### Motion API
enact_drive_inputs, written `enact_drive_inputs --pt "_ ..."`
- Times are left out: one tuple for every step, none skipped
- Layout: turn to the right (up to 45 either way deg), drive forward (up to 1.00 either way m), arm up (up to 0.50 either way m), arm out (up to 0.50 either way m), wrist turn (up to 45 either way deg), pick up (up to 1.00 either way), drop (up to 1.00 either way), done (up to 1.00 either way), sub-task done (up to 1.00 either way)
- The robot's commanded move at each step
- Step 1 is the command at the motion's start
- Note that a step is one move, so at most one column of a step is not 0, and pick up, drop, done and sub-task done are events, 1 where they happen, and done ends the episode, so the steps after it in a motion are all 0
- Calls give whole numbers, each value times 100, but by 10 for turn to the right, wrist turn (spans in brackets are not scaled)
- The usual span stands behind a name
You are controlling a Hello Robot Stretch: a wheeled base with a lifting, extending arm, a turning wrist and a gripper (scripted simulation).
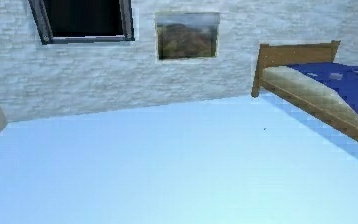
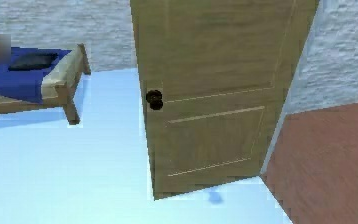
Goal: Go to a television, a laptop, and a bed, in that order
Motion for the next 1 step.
enact_drive_inputs --pt "-270 0 0 0 0 0 0 0 0"
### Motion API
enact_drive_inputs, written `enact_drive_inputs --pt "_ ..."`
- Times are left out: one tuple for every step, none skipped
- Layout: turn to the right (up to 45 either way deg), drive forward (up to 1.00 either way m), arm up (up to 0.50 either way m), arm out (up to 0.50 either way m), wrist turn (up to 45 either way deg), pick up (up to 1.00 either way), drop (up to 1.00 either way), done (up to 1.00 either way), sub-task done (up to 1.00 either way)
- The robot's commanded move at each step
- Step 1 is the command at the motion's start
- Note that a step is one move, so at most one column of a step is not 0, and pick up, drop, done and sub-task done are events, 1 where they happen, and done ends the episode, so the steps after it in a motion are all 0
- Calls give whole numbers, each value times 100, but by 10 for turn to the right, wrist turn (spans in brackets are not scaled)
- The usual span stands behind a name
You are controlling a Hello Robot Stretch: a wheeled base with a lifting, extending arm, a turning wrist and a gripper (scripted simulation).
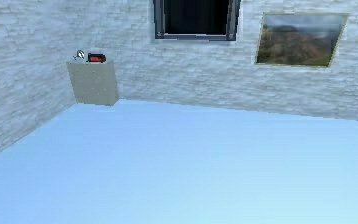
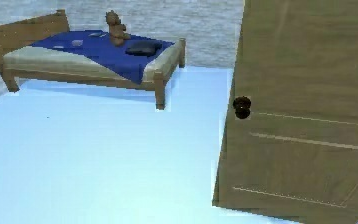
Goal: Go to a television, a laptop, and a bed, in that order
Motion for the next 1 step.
enact_drive_inputs --pt "0 100 0 0 0 0 0 0 0"
